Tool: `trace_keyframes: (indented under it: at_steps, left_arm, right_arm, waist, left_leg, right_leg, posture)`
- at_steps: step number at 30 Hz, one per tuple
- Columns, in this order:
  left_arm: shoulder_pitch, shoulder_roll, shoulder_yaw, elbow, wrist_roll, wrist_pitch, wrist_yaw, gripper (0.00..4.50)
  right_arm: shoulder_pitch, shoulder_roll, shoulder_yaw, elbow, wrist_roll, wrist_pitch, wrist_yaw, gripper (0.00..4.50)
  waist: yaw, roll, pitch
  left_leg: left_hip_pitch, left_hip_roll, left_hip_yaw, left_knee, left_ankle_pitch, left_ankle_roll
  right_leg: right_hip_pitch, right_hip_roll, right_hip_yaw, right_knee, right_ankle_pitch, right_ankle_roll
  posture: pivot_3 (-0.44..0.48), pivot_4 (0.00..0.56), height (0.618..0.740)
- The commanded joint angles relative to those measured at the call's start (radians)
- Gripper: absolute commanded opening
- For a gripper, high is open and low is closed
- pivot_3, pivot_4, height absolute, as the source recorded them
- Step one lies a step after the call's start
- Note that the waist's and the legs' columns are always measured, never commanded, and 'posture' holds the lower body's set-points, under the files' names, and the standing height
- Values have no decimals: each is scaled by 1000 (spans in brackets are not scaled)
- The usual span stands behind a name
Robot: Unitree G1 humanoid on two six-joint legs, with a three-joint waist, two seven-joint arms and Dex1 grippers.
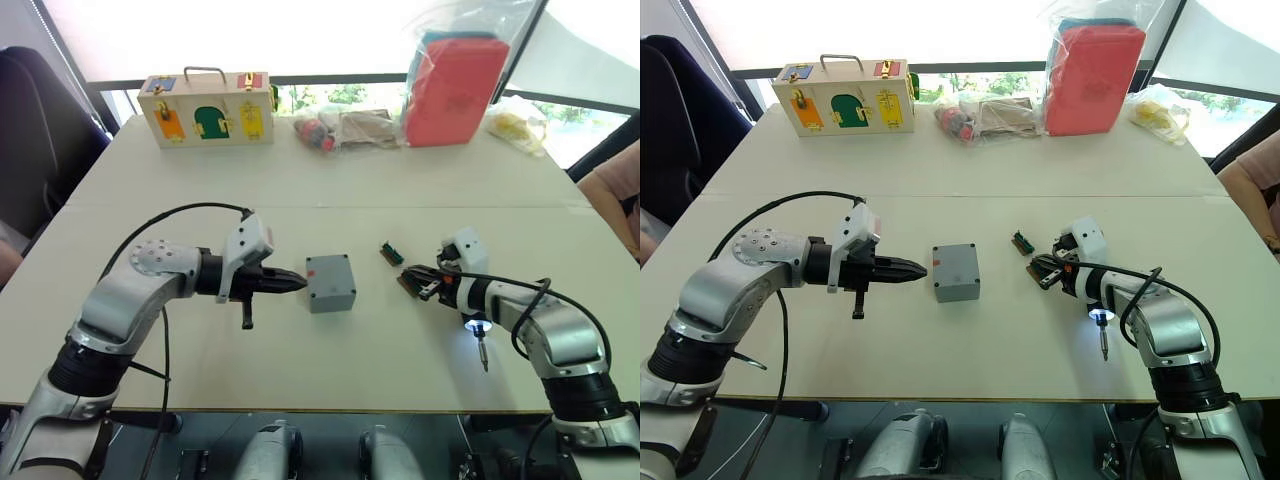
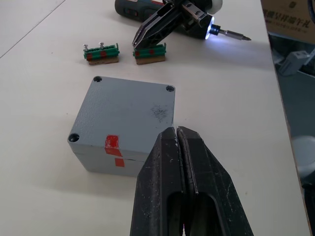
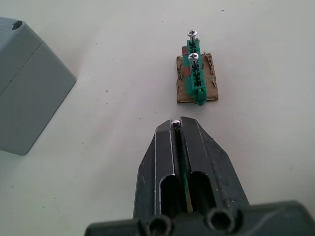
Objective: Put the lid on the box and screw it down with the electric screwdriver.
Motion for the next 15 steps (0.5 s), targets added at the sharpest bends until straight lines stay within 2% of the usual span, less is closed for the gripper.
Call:
trace_keyframes:
  at_steps: [1, 10, 15]
  left_arm:
    - [2, 4, 4, -15, -4, -16, 0, 0]
    - [10, -6, 20, 38, -16, -18, -5, 0]
    - [20, 5, 25, 71, -5, -30, -11, 0]
  right_arm:
    - [-9, -13, -37, -50, 15, -23, 14, 34]
    - [-64, -41, -87, -121, 78, 35, 38, 34]
    - [-118, -10, -68, -173, 123, 75, 42, 34]
  waist:
    - [0, 0, 0]
    - [0, 0, 0]
    - [-1, 0, 0]
  left_leg:
    - [0, 0, 0, 0, 0, 0]
    - [0, 0, 0, 0, 0, 0]
    - [0, 0, 0, 0, 0, 0]
  right_leg:
    - [0, 0, 0, 0, 0, 0]
    - [0, 0, 0, 0, 0, 0]
    - [0, 0, 0, 0, 0, 0]
  posture:
    - [0, 150, 740]
    - [0, 150, 740]
    - [0, 150, 740]
